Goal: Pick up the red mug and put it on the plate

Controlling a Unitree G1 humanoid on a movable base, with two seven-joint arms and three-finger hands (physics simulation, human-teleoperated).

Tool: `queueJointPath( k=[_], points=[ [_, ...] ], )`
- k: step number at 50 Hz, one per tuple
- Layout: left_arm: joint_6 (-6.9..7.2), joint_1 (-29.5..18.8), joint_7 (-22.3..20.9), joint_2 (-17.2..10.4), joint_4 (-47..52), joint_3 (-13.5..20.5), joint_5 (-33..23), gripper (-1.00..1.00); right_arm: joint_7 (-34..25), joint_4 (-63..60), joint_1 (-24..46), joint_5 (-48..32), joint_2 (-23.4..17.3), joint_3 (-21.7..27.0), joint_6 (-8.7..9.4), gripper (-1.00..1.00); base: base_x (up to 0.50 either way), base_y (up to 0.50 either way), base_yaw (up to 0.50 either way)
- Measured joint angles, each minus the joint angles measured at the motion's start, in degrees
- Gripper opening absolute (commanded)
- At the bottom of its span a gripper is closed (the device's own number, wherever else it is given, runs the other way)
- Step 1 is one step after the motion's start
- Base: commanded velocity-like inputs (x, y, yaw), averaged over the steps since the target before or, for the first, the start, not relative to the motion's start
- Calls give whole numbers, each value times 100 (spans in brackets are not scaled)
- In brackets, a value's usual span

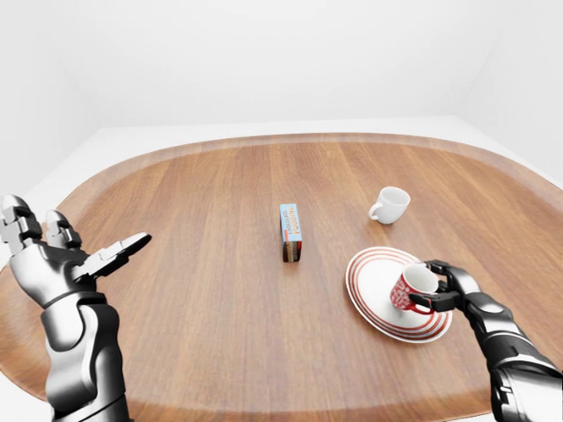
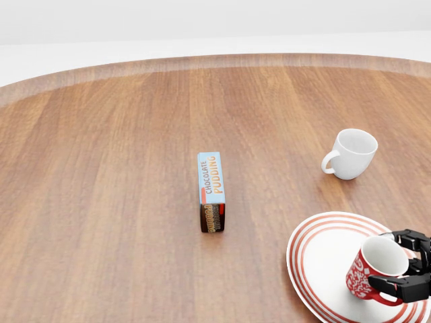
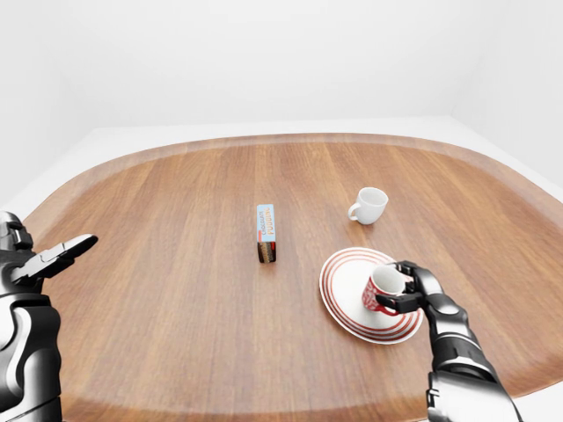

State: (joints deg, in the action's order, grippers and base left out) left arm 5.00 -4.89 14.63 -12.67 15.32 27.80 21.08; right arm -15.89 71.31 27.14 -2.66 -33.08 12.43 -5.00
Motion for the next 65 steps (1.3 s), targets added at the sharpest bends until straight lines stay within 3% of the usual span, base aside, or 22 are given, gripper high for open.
queueJointPath(
  k=[6, 13, 22, 24, 28, 38, 41, 44, 47, 59, 65],
  points=[
    [0, 5, 1, 5, 7, -3, -3, 100, 36, 65, 8, -9, 39, -20, 0, -36, 0, 0, 0],
    [0, 11, 1, 9, 18, -2, -3, 100, 67, 124, 10, -31, 69, -36, 0, -7, 0, 0, 0],
    [0, 11, 5, 9, 36, 0, -2, 100, 88, 161, 5, -25, 84, -43, 0, 2, 0, 0, 0],
    [0, 10, 5, 9, 38, 1, -3, 100, 91, 167, 5, -22, 86, -44, 0, 28, 0, 0, 0],
    [0, 9, 4, 9, 37, 1, -5, 100, 102, 169, 5, -42, 87, -31, 0, 100, 0, 0, 0],
    [0, 3, 4, 6, 26, -1, -6, 100, 17, -59, -15, -28, 16, 25, 6, 100, 0, 0, 0],
    [0, 1, 5, 6, 24, -2, -7, 100, -61, -414, -88, 12, -32, 86, 116, 100, 0, 0, 0],
    [0, -2, 5, 4, 16, -2, -7, 100, -163, -1137, -272, 62, -67, 218, 456, 100, 0, 0, 0],
    [0, -1, 7, 4, 16, -3, -6, 100, -304, -2163, -536, 96, -73, 461, 991, 100, 0, 0, 0],
    [0, 6, 4, 12, 15, -8, -10, 100, -1121, -6192, -1245, 95, -42, 1735, 1000, 100, 0, 0, 0],
    [0, 11, 4, 17, 18, -12, -11, 100, -1402, -7549, -1378, 79, -23, 2138, 1000, 100, 0, 0, 0]
  ],
)
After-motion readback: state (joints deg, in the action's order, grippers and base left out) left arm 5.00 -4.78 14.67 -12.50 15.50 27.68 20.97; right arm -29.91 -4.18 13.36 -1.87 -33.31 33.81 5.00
